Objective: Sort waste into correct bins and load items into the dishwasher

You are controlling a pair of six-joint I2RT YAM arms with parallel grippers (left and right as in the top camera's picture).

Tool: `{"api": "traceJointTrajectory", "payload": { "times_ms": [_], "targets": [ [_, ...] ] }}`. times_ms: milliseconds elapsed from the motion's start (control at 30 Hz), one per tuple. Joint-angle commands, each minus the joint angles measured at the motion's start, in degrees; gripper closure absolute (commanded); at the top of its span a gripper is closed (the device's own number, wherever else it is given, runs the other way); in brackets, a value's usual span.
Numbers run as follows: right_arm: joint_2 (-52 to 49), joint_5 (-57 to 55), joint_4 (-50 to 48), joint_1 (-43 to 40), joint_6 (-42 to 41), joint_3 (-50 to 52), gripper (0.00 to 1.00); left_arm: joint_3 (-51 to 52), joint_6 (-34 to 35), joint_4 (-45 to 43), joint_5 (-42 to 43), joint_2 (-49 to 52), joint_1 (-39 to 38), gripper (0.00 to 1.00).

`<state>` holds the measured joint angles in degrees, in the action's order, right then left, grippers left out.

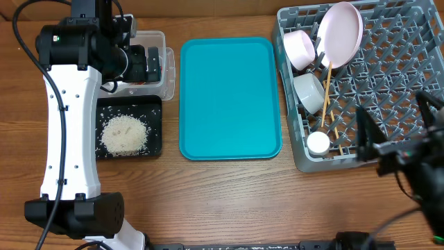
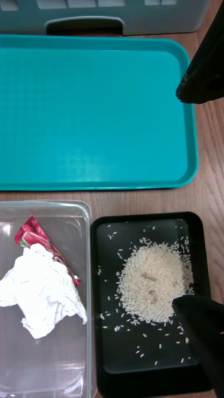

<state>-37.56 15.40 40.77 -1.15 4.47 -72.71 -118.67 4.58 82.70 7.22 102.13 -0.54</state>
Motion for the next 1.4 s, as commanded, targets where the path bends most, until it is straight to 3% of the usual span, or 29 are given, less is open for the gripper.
{"api": "traceJointTrajectory", "payload": {
  "times_ms": [0,167,433,600,900,1367],
  "targets": [
    [8.24,-1.16,-12.52,-0.31,-0.46,17.27,0.0,-1.07,0.59,-0.2,-0.2,-1.18,0.15,0.0],
    [18.78,-1.44,-36.04,-0.31,-6.32,41.09,0.0,-1.07,0.59,-0.2,-0.2,-1.18,0.15,0.0],
    [32.17,-3.39,-54.1,1.46,-7.98,65.92,0.0,-1.07,0.59,-0.2,-0.2,-1.18,0.15,0.0],
    [37.42,-3.39,-54.25,1.46,-7.96,72.04,0.0,-1.07,0.59,-0.2,-0.2,-1.18,0.15,0.0],
    [37.42,-3.37,-37.18,1.46,-7.93,72.28,0.0,-1.07,0.59,-0.2,-0.2,-1.18,0.15,0.0],
    [37.4,-3.37,-37.4,1.46,-7.93,72.26,0.0,-1.07,0.59,-0.2,-0.2,-1.18,0.15,0.0]
  ]
}}
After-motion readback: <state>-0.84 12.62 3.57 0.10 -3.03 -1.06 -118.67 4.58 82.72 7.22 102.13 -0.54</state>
